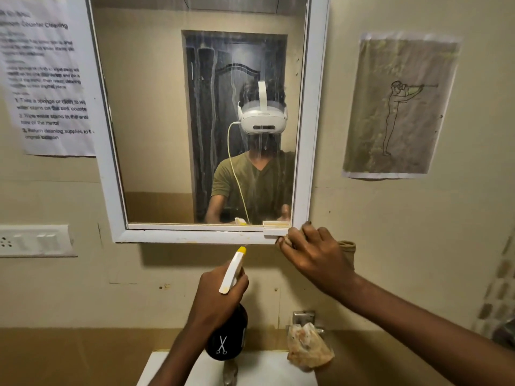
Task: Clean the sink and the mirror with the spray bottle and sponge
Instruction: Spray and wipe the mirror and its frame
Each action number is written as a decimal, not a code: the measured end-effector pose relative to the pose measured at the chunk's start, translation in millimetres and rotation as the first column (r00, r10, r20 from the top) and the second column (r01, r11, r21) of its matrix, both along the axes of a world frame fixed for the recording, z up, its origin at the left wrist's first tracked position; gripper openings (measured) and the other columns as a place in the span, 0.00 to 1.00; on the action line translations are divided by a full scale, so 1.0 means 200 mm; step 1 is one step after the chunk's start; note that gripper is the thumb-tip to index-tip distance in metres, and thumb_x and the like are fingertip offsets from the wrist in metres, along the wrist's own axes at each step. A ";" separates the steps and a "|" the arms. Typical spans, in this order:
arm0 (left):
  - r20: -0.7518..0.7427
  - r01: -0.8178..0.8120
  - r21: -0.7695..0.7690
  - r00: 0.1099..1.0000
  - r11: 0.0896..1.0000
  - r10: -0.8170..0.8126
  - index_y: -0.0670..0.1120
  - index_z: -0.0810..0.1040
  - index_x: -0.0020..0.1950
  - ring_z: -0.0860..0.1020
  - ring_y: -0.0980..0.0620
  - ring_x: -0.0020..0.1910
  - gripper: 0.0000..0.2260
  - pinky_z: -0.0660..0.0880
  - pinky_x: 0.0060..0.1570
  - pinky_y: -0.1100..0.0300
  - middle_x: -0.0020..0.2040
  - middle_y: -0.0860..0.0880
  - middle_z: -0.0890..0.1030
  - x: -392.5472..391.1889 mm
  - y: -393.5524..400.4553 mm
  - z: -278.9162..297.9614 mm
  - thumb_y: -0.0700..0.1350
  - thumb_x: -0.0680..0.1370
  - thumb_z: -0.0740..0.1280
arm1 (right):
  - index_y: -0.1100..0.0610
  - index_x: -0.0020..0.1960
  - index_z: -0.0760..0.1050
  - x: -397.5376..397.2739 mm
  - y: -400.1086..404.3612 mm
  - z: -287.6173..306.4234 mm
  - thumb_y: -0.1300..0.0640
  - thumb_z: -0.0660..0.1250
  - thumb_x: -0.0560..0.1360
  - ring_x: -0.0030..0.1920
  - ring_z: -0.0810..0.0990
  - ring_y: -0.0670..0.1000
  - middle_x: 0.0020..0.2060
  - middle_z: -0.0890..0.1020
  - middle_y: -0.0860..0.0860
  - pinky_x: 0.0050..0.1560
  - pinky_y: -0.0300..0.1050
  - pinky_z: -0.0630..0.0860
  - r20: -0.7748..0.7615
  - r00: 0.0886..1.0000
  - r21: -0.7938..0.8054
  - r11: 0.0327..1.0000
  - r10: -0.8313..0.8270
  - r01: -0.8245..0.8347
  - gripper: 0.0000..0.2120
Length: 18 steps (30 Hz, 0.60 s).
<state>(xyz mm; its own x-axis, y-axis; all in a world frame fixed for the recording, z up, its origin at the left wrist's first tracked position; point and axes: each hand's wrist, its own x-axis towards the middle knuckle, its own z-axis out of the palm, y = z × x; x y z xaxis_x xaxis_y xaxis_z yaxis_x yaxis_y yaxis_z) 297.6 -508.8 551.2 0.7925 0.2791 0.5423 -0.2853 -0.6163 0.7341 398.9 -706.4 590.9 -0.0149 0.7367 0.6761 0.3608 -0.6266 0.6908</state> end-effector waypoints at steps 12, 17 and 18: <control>-0.019 0.026 0.025 0.999 0.999 -0.025 0.42 0.72 0.35 0.69 0.55 0.28 0.09 0.64 0.30 0.64 0.30 0.44 0.75 0.00 0.04 0.00 0.47 0.69 0.63 | 0.59 0.51 0.79 -0.01 0.05 0.04 0.66 0.60 0.77 0.45 0.77 0.59 0.44 0.80 0.57 0.38 0.51 0.72 0.024 0.999 -0.079 0.997 0.029 -0.027 0.10; -0.012 0.013 0.016 1.000 1.000 -0.013 0.43 0.73 0.35 0.70 0.55 0.29 0.08 0.65 0.30 0.64 0.30 0.45 0.74 -0.02 0.08 -0.01 0.48 0.69 0.63 | 0.60 0.52 0.78 -0.02 0.08 0.03 0.67 0.58 0.77 0.46 0.76 0.60 0.48 0.80 0.59 0.39 0.53 0.73 0.062 0.998 -0.090 0.996 0.019 -0.013 0.11; -0.006 0.012 0.030 1.000 0.999 -0.012 0.44 0.73 0.35 0.70 0.55 0.29 0.07 0.65 0.31 0.64 0.29 0.48 0.74 -0.03 0.10 -0.02 0.48 0.69 0.63 | 0.61 0.52 0.78 -0.04 0.14 0.01 0.67 0.55 0.78 0.46 0.76 0.61 0.49 0.80 0.59 0.39 0.53 0.75 0.051 0.998 -0.111 0.994 0.031 -0.025 0.13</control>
<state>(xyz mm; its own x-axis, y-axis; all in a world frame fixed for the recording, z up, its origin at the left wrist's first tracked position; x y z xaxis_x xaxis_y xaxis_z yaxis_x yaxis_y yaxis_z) 291.4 -488.3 547.6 0.7988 0.2532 0.5457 -0.2884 -0.6349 0.7168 391.1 -677.6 592.4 -0.0696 0.8054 0.5887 0.3385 -0.5360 0.7733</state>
